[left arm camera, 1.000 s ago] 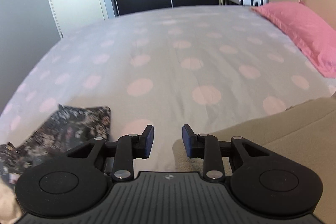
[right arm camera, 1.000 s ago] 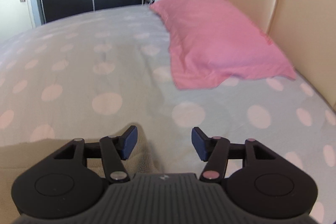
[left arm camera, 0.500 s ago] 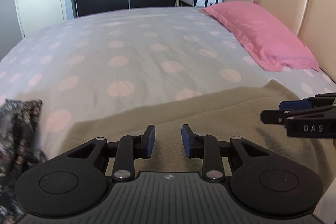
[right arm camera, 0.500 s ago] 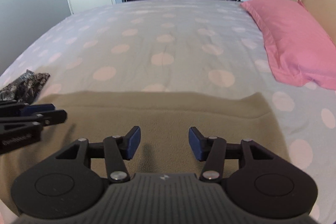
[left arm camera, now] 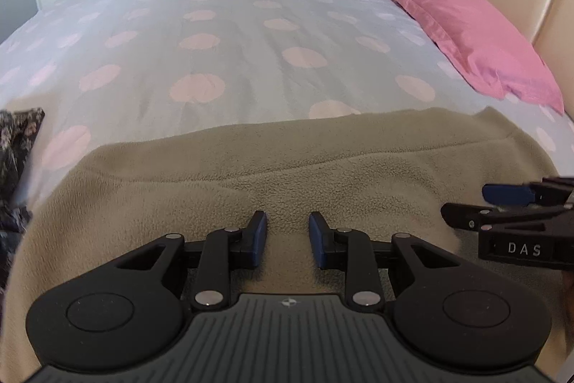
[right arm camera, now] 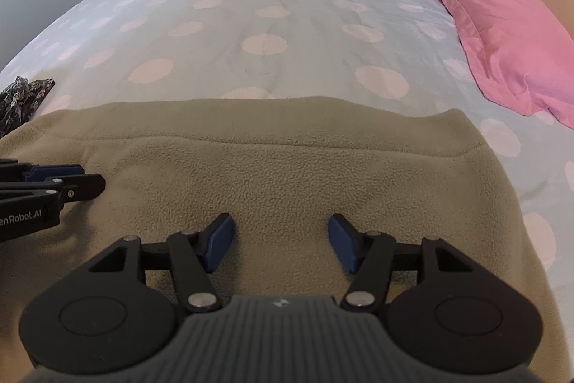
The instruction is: Fold clothes
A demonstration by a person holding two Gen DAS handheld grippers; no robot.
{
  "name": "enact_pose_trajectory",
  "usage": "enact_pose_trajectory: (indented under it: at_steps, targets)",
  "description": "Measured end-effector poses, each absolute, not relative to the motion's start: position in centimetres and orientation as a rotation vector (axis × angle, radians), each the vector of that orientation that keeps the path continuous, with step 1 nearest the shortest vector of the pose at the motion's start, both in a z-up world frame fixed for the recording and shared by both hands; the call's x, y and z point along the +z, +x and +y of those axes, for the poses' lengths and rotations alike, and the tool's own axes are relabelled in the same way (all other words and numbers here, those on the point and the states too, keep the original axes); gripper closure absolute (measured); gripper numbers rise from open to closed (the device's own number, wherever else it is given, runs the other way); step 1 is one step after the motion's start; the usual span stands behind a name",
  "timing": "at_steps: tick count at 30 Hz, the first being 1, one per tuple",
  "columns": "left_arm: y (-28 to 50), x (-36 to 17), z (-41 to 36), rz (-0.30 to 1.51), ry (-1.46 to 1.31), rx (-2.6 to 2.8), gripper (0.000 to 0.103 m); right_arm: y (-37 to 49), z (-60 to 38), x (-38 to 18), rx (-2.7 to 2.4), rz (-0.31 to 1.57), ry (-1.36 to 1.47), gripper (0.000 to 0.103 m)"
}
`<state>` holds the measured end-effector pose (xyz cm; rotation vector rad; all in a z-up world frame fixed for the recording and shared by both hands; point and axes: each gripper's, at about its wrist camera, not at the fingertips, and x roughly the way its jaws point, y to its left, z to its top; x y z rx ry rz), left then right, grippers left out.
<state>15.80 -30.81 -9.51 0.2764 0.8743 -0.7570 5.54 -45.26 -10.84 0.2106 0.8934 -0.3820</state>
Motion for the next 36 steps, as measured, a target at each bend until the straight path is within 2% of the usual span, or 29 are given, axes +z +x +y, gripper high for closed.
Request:
enact_pose_trajectory:
  at_steps: [5, 10, 16, 23, 29, 36]
  targets:
    - [13.9, -6.1, -27.8, 0.852, 0.299, -0.742, 0.079, 2.5, -44.6, -8.6, -0.401, 0.919, 0.175, 0.04]
    - [13.1, -5.1, -22.0, 0.824, 0.361, -0.706, 0.079, -2.5, -46.1, -7.3, -0.442, 0.944, 0.212, 0.039]
    - [13.9, -7.1, -16.5, 0.884, 0.312, -0.708, 0.079, -6.1, -48.6, -9.3, -0.458, 0.98, 0.337, 0.038]
    - [13.9, -9.5, -16.5, 0.899, 0.312, -0.689, 0.079, -4.8, -46.7, -12.3, -0.519, 1.007, 0.265, 0.033]
    - [13.1, -7.5, -14.5, 0.934, 0.297, -0.691, 0.079, -6.7, -46.8, -10.9, -0.514, 0.988, 0.312, 0.033]
    - [10.4, -9.0, -11.4, 0.945, 0.411, -0.696, 0.079, -10.7, -46.9, -11.1, -0.492, 1.015, 0.29, 0.033]
